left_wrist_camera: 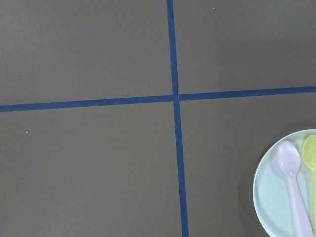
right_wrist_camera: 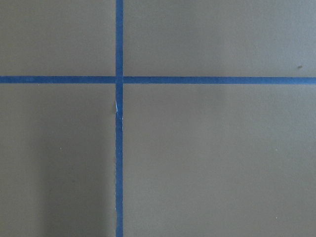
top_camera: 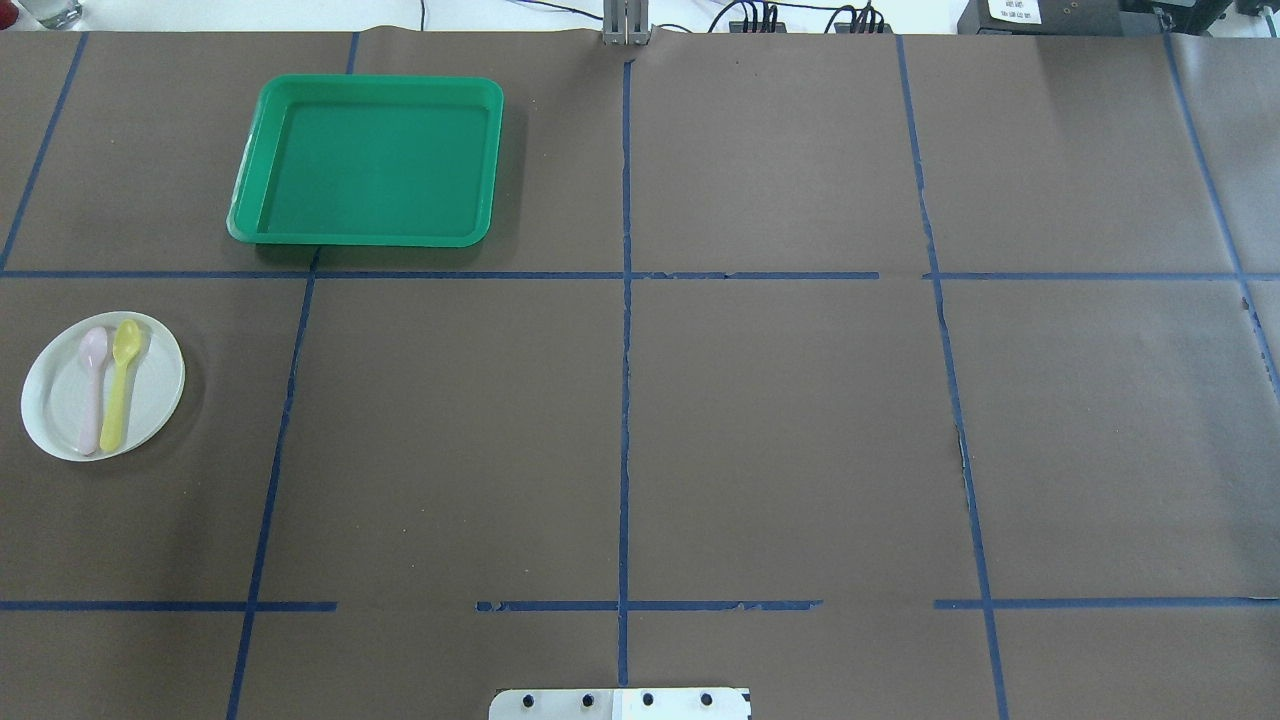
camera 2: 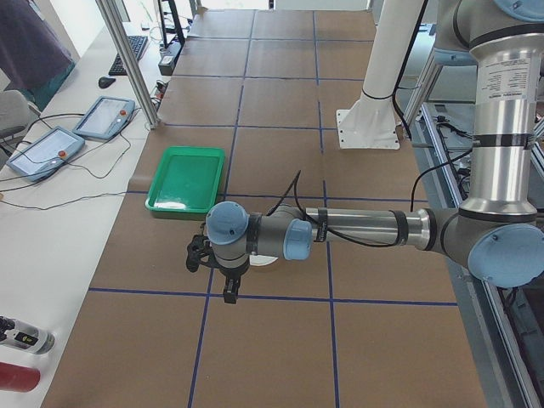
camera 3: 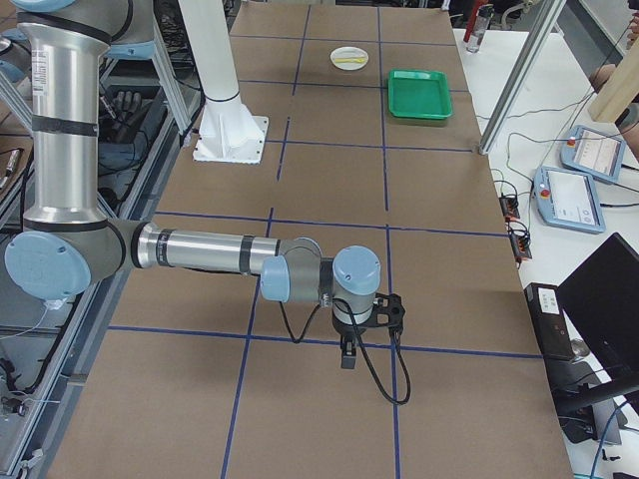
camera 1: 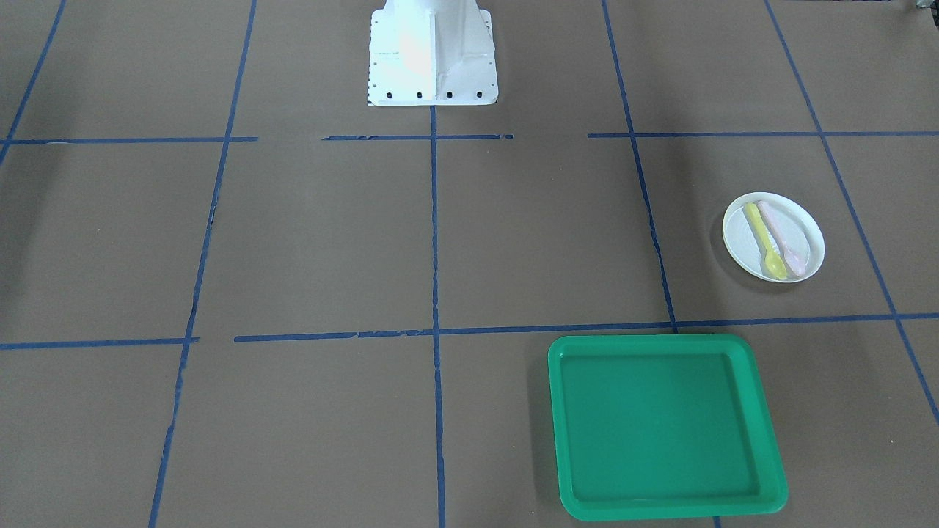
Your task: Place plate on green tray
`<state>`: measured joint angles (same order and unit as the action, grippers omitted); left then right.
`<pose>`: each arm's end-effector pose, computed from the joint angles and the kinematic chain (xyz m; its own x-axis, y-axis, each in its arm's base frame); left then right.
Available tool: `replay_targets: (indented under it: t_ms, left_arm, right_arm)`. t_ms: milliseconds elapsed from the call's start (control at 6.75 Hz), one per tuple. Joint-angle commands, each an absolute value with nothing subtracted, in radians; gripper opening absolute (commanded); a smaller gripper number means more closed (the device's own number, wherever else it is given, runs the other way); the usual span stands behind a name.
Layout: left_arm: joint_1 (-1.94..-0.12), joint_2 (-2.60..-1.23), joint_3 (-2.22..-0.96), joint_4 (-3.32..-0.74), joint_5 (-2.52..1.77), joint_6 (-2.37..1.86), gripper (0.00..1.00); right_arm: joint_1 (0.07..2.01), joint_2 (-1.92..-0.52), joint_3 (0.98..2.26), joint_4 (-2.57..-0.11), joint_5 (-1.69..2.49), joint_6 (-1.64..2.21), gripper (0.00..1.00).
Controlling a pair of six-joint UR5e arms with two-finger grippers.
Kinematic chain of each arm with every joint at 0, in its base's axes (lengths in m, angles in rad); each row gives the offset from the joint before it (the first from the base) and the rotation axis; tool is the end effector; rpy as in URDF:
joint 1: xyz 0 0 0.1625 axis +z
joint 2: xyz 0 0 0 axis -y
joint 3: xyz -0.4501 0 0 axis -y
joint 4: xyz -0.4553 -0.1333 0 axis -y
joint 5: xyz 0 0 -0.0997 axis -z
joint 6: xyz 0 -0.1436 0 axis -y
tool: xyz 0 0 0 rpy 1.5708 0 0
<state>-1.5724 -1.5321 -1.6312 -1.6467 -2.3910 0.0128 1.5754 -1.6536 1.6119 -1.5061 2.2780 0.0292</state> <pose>-0.0292 -0.5465 0.6901 0.6822 0.0829 -0.7265 -0.0071 0.9943 0.1068 0.0424 -0.5197 0.7369 0.7598 0.0178 0.6499 -0.0268 0.9996 0.0040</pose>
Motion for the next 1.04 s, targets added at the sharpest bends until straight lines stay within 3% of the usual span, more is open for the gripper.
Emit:
replay_targets:
  t_ms: [0,296,889]
  left_arm:
    - [-1.571,-1.539,-1.658,-1.644,-2.393,-0.004,1.0]
    - [-1.441,-1.539,-1.689,-1.722,-2.391,-0.255,1.0]
    - [-1.274,-1.529,-1.556,-2.046,-2.379,-0.541,1.0]
  right_arm:
    - [1.575,-1.654,1.612,-1.506,2.278,0.029,1.0]
    - [1.575,-1.654,1.612,-1.505,2.278,0.029,1.0]
    - [1.575,-1.654,1.611,-1.506,2.278,0.029,1.0]
